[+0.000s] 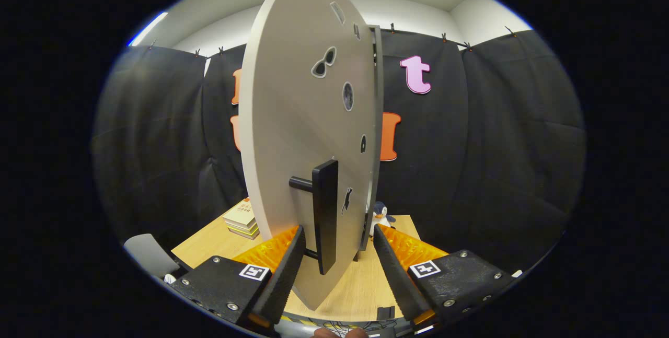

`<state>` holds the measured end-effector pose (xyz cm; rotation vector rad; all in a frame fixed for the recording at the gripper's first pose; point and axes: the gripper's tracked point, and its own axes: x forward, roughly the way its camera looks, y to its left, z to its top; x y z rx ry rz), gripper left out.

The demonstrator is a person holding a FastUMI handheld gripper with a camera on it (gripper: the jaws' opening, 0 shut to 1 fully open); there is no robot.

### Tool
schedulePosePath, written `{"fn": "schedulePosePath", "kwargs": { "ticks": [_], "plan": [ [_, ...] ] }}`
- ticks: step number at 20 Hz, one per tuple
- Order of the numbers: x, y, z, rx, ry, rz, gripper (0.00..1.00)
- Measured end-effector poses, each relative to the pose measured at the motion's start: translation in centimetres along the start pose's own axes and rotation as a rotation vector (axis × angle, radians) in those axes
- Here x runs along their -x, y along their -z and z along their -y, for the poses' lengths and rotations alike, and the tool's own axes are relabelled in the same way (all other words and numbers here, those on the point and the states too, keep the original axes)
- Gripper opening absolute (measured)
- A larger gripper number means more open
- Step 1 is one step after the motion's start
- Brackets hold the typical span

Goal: Open the shoe cabinet door, grab the shoes and put them into the shoe cabinet, then close the shoe cabinet door.

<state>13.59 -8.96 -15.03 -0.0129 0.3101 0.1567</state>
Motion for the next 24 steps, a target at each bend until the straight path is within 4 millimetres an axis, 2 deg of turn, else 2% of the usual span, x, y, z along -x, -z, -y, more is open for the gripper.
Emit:
{"fn": "schedulePosePath", "kwargs": {
  "ticks": [8, 14, 19, 24],
  "plan": [
    [-3.9, -1.3, -9.0, 0.047, 0.015, -0.013, 0.83],
    [-7.1, -2.5, -14.0, 0.058, 0.026, -0.012, 0.83],
    [-10.0, -4.0, -16.5, 0.060, 0.026, 0.007, 0.83],
    [-13.3, -5.3, -17.2, 0.012, -0.002, 0.020, 0.83]
  ]
}}
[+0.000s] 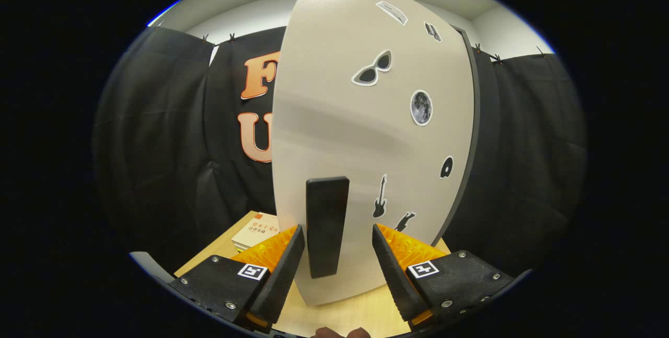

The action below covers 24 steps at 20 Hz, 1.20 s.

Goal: Open the shoe cabinet door, grab the shoes and put them into the shoe cabinet, then close the shoe cabinet door.

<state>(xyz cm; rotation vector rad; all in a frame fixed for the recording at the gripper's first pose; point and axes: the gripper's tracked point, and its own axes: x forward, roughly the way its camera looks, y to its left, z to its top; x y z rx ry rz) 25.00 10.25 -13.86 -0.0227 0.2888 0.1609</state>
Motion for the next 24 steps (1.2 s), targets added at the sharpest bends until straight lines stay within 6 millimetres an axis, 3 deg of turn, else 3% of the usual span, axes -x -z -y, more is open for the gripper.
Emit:
{"fn": "schedulePosePath", "kwargs": {
  "ticks": [5, 13, 24],
  "plan": [
    [-2.6, -0.3, -0.5, -0.091, -0.054, 0.002, 0.82],
    [-5.7, -1.2, -2.1, -0.069, -0.112, 0.008, 0.82],
    [-7.8, -1.5, -2.3, -0.061, -0.107, 0.017, 0.87]
  ]
}}
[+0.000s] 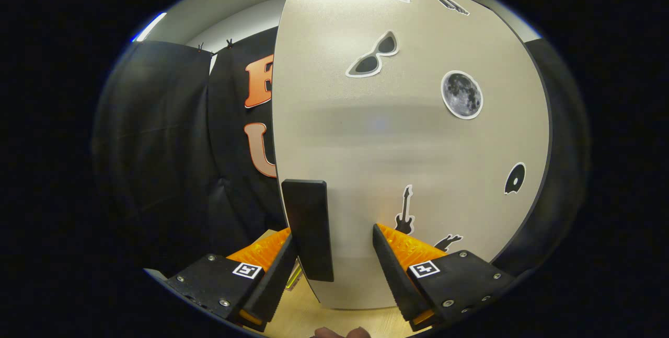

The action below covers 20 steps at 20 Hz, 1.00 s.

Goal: Open the shoe cabinet door, grab the shoes and put them into the shoe cabinet, then close the shoe cabinet door.

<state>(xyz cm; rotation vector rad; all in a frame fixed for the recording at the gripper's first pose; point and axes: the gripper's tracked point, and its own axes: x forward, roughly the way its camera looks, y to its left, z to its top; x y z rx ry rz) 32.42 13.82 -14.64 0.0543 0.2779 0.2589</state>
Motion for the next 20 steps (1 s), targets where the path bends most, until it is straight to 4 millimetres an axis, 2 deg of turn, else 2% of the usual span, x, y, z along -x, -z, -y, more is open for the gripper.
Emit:
{"fn": "schedulePosePath", "kwargs": {
  "ticks": [6, 13, 16, 20],
  "plan": [
    [-0.7, -0.1, 0.1, -0.003, 0.009, 0.000, 0.88],
    [-0.2, 0.0, -0.1, -0.041, 0.014, -0.024, 0.88],
    [1.3, -0.2, -0.3, -0.056, 0.018, -0.013, 0.89],
    [5.3, -0.7, -0.3, -0.063, 0.048, 0.004, 0.89]
  ]
}}
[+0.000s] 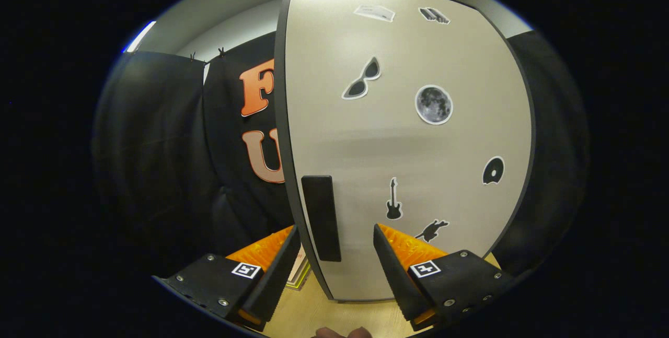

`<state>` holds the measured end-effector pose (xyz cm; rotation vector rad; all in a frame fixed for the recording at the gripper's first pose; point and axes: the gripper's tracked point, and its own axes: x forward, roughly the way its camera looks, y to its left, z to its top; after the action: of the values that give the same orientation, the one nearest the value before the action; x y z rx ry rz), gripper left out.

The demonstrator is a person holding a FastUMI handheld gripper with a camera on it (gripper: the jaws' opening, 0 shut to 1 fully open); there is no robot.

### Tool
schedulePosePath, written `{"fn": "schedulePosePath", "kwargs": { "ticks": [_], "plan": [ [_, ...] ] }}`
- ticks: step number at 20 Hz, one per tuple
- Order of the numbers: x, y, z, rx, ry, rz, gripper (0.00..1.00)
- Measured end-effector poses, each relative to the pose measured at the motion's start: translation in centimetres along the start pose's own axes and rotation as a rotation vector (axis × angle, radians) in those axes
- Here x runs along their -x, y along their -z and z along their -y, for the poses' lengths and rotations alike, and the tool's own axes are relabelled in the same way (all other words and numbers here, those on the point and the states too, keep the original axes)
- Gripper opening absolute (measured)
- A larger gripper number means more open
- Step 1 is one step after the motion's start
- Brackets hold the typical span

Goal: Open the shoe cabinet door, grab the shoes and put them into the shoe cabinet, then close the shoe cabinet door.

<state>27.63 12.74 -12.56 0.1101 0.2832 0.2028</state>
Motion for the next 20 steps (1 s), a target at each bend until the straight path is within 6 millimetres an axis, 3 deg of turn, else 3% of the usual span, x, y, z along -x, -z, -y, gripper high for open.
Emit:
{"fn": "schedulePosePath", "kwargs": {
  "ticks": [8, 15, 20],
  "plan": [
    [9.1, 0.3, 1.7, 0.013, 0.085, 0.002, 0.88],
    [17.0, -1.7, 4.0, 0.041, 0.056, 0.105, 0.89],
    [22.8, -1.2, 7.1, 0.035, 0.010, 0.133, 0.88]
  ]
}}
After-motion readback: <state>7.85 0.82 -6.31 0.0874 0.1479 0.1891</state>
